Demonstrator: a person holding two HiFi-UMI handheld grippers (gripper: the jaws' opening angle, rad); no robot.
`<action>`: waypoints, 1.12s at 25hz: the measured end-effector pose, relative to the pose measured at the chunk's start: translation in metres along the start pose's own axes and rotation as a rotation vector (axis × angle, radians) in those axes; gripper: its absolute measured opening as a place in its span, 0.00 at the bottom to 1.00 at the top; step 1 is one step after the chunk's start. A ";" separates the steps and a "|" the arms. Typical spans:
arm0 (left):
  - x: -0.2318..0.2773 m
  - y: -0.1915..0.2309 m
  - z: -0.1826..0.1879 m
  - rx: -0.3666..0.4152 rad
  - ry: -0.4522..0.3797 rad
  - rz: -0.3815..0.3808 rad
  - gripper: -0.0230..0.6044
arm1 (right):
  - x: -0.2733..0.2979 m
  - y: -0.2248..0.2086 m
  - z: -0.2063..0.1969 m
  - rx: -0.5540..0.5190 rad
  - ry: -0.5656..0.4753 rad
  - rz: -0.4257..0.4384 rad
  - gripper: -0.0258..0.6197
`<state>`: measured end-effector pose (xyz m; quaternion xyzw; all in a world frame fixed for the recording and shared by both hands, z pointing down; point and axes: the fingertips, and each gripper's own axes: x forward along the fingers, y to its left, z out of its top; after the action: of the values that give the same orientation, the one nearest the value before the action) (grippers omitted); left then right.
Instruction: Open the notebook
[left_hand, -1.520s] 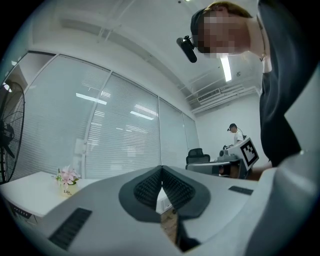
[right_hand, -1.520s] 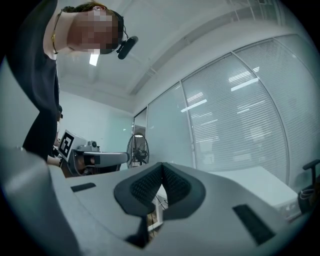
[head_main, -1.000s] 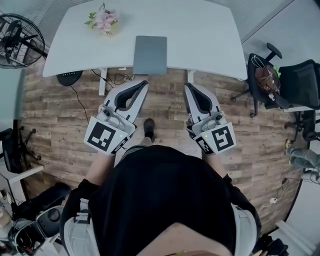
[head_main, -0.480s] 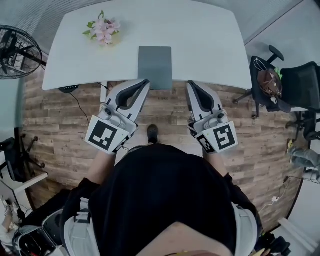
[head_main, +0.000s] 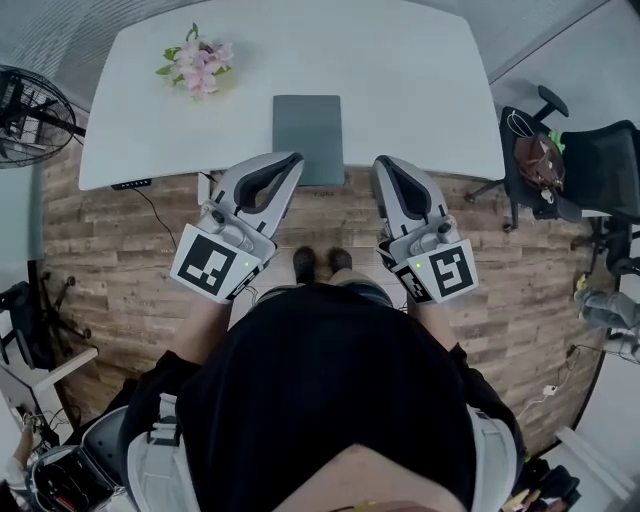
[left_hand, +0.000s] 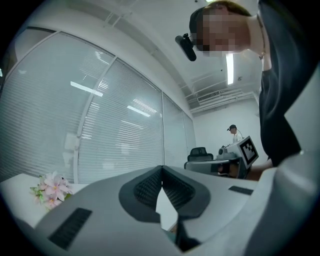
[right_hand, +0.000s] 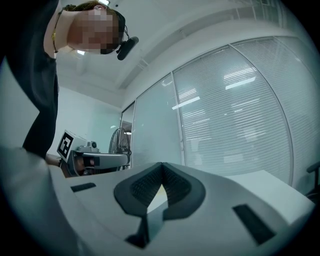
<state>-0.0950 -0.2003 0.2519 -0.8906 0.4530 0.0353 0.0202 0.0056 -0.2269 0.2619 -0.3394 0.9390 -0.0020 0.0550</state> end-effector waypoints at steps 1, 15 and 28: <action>0.002 -0.001 0.000 0.001 0.003 0.004 0.05 | 0.000 -0.002 0.001 0.003 0.001 0.007 0.05; 0.021 -0.002 -0.016 0.015 0.055 0.123 0.06 | 0.005 -0.018 0.004 0.012 0.007 0.130 0.05; 0.039 -0.019 -0.063 0.115 0.183 0.107 0.12 | -0.007 -0.034 -0.017 0.055 0.044 0.125 0.05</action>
<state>-0.0539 -0.2254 0.3118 -0.8621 0.5009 -0.0708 0.0279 0.0310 -0.2488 0.2809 -0.2784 0.9589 -0.0315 0.0438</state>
